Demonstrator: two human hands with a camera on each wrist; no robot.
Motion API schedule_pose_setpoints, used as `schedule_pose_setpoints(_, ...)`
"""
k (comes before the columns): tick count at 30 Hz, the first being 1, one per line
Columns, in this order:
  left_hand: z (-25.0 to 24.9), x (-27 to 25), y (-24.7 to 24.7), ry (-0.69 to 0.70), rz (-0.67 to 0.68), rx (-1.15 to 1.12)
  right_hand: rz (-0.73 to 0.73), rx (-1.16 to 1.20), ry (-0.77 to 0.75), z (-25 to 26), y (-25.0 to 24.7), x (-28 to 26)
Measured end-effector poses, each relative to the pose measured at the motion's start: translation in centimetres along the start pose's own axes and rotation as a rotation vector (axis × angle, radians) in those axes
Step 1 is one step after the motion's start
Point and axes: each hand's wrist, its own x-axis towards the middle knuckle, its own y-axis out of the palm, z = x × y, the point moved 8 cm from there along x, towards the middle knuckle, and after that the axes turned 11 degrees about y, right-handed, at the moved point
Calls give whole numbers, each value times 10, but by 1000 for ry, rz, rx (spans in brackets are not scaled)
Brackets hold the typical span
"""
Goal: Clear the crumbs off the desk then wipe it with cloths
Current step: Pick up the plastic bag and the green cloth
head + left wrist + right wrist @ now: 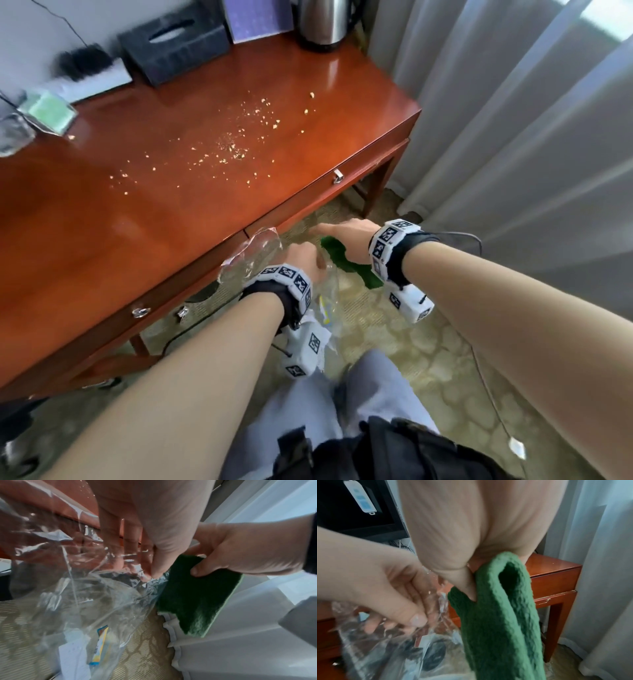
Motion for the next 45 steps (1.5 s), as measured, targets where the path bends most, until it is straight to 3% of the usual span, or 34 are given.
schedule_pose_setpoints(5,-9,21,-25,-50,-73,27,28,-146,-95,-13,-7,37)
schedule_pose_setpoints(10,-14,31,-39,-119,-124,-110,-26,-194,-174,-22,-31,65)
schedule_pose_setpoints(13,-16,30,-41,-76,3,-185,-8,-259,-269,-25,-44,71)
schedule_pose_setpoints(17,-12,24,-46,-38,316,82,-60,-323,-379,-32,-61,77)
schedule_pose_setpoints(20,-12,17,-39,-53,395,127,-59,-326,-437,-41,-69,81)
schedule_pose_setpoints(26,-39,17,-2,-12,353,201,-68,-246,-474,-64,-82,81)
schedule_pose_setpoints(29,-57,24,-9,55,231,226,-84,-211,-463,-73,-87,87)
schedule_pose_setpoints(33,-59,33,-21,20,86,152,-85,-144,-440,-83,-89,103)
schedule_pose_setpoints(37,-46,37,-23,37,98,122,-61,-126,-433,-87,-95,117)
schedule_pose_setpoints(42,-24,40,-31,230,339,518,-45,-143,-479,-86,-111,125)
schedule_pose_setpoints(45,-20,44,-31,351,342,703,-34,-138,-480,-82,-120,129)
